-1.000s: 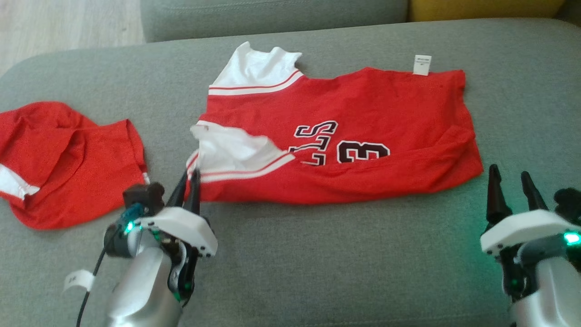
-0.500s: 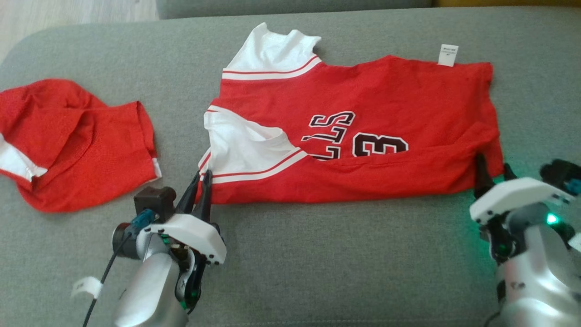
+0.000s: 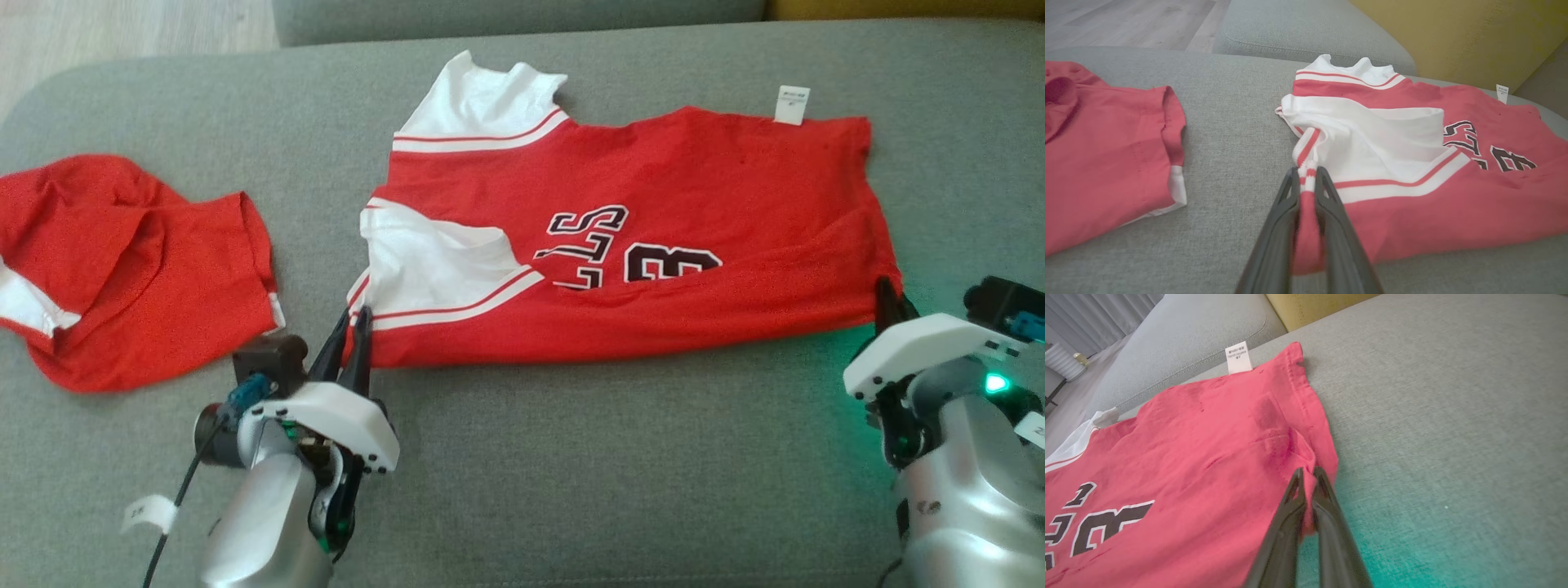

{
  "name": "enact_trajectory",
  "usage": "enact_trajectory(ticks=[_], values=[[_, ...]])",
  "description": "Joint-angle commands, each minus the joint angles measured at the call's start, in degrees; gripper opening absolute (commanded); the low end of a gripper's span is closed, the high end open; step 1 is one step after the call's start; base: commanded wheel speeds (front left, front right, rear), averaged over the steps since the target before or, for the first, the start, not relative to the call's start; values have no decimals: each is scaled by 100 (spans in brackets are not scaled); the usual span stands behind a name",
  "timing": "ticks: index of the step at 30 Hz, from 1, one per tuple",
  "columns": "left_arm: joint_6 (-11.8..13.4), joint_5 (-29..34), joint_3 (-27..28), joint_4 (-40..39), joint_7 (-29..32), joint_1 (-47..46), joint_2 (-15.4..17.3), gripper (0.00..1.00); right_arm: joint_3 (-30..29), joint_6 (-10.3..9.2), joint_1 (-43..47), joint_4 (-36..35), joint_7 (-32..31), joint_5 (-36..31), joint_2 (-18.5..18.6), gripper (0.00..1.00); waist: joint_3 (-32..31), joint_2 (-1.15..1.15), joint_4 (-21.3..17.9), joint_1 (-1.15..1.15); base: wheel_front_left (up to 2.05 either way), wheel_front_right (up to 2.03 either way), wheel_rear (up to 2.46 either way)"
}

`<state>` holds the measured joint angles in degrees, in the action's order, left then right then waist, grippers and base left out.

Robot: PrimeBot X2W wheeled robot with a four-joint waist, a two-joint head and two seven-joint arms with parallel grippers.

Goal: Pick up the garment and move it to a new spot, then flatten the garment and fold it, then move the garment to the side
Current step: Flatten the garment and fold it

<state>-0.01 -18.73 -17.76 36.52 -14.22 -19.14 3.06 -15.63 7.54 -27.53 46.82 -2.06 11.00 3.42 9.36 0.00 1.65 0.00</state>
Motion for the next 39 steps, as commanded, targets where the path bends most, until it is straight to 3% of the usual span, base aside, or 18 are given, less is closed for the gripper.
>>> enact_trajectory(ticks=[1,14,27,28,29,30,39], values=[[3,30,242,-85,-77,-99,110,0,57,-5,-28,-186,71,12,82,0,-89,0,-55,0,0,0,0],[-117,-129,350,2,-76,655,342,0,292,-5,995,-904,-388,544,221,0,-657,0,-149,0,0,0,0],[-173,-2,-87,-1288,664,1872,729,0,291,-5,2472,-2894,-1874,757,378,0,-835,0,-115,0,0,0,0],[-164,4,-100,-1365,718,1894,753,15,239,-5,2521,-3009,-1917,726,358,31,-828,0,-114,0,0,0,0],[-124,14,-87,-1443,731,1894,772,59,167,-5,2555,-3121,-1935,696,320,100,-819,0,-114,0,0,0,0],[-80,4,-55,-1519,713,1883,773,100,110,-5,2567,-3229,-1939,683,272,100,-810,0,-115,0,0,0,0],[-129,-451,447,-2189,118,1460,615,100,169,-5,2428,-4164,-1102,708,50,100,-734,0,-164,0,0,0,0]])
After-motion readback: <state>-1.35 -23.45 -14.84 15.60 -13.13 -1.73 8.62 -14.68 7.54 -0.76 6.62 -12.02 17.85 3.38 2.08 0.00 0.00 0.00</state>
